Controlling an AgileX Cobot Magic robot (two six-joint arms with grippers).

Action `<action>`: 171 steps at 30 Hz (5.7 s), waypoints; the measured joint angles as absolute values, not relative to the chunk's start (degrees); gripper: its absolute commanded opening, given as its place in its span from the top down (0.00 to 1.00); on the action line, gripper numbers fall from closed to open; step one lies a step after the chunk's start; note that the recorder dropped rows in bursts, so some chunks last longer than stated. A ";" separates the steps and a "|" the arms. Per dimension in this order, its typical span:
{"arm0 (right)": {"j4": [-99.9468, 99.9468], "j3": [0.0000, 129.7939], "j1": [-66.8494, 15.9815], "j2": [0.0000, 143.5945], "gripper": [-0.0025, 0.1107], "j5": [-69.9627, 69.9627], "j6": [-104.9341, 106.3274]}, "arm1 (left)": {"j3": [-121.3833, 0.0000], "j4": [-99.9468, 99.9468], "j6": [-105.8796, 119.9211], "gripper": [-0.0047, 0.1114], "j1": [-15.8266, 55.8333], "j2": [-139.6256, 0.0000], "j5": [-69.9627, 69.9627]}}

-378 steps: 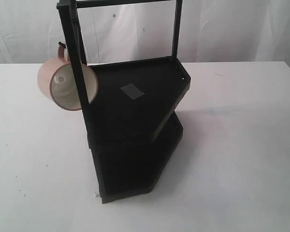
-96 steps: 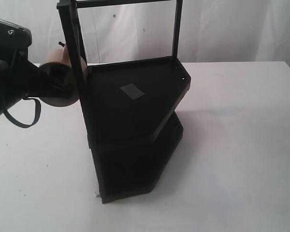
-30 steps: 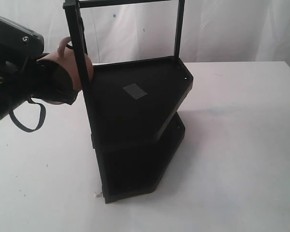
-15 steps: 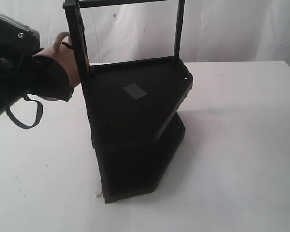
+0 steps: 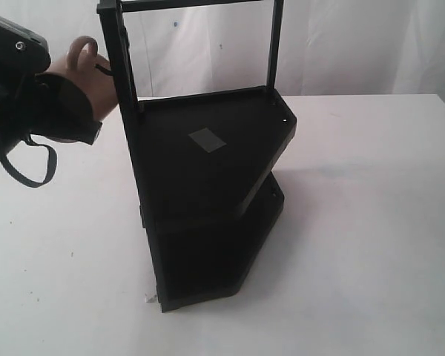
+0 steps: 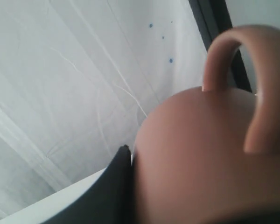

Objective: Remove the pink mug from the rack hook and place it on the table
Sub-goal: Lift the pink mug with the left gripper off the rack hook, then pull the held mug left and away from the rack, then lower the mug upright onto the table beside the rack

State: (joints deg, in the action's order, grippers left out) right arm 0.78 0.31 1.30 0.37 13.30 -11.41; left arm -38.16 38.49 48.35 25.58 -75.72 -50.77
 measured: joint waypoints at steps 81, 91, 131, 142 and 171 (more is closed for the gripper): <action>0.78 0.31 1.30 0.37 0.98 13.30 -11.03 | -34.42 83.57 89.12 0.96 14.62 -73.10 -20.49; 0.78 0.31 1.30 0.37 0.98 13.30 -11.03 | -33.18 71.00 73.28 0.96 14.14 -73.10 -11.72; 0.78 0.31 1.30 0.37 0.98 13.30 -11.03 | -30.85 44.33 44.17 0.96 14.05 -68.32 1.16; 0.78 0.31 1.30 0.37 0.98 13.30 -11.03 | -36.75 13.55 20.35 0.96 8.16 -66.08 20.50; 0.78 0.31 0.66 0.37 0.98 13.30 -11.03 | -54.30 -7.25 -1.79 0.96 8.16 -84.58 34.84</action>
